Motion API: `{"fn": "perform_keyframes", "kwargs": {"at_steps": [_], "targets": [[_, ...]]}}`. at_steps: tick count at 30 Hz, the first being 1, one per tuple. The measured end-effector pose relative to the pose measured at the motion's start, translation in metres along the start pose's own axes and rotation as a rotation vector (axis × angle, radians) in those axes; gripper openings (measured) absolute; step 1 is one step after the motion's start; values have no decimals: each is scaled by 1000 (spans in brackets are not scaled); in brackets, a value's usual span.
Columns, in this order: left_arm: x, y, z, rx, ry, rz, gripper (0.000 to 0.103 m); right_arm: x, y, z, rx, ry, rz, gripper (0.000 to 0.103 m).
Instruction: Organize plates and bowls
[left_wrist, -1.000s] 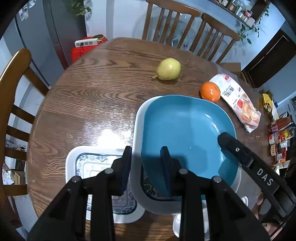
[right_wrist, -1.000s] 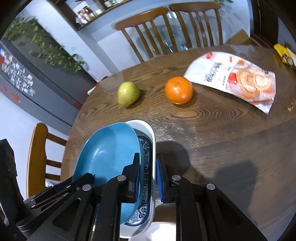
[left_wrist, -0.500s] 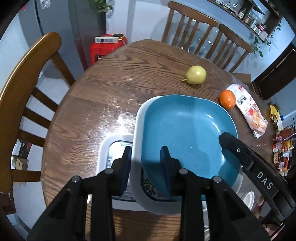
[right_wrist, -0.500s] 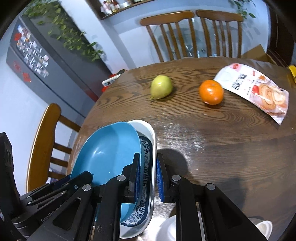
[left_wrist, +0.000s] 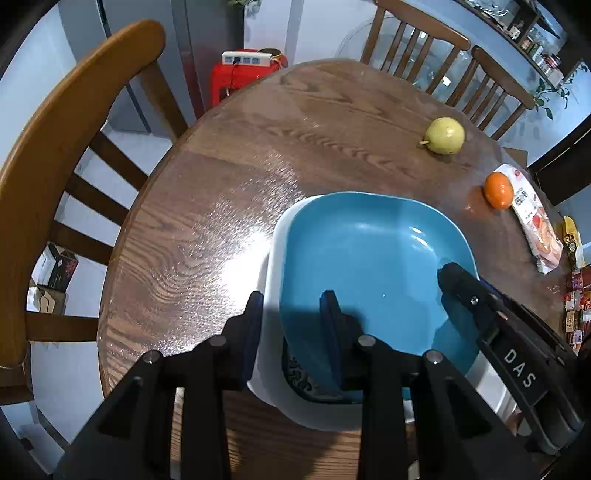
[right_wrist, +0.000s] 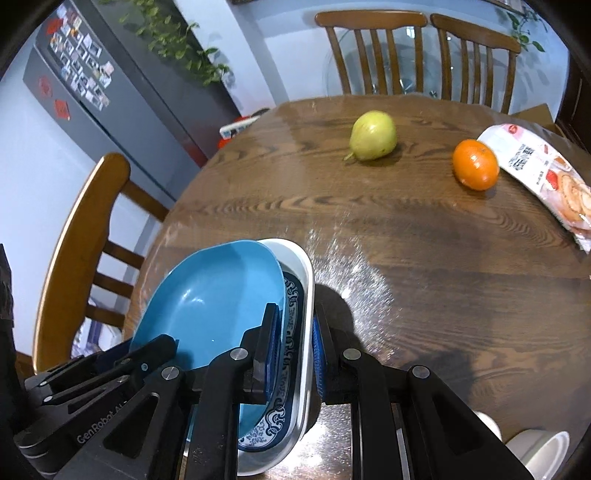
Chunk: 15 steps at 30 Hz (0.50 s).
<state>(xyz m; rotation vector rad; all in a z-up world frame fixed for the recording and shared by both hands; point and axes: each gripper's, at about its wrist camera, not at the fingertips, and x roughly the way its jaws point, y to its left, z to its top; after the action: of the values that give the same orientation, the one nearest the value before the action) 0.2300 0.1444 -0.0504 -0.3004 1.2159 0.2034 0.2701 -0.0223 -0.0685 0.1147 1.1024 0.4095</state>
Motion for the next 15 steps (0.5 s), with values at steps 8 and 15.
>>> {"fn": "perform_keyframes", "kwargs": {"at_steps": [8,15], "targets": [[14,9,-6,-6,22,22,29,20,10,-9,-28,28,-10,19],[23,19,-8,-20,30,9,30,24,17,-15,-51,18,-23,19]]}}
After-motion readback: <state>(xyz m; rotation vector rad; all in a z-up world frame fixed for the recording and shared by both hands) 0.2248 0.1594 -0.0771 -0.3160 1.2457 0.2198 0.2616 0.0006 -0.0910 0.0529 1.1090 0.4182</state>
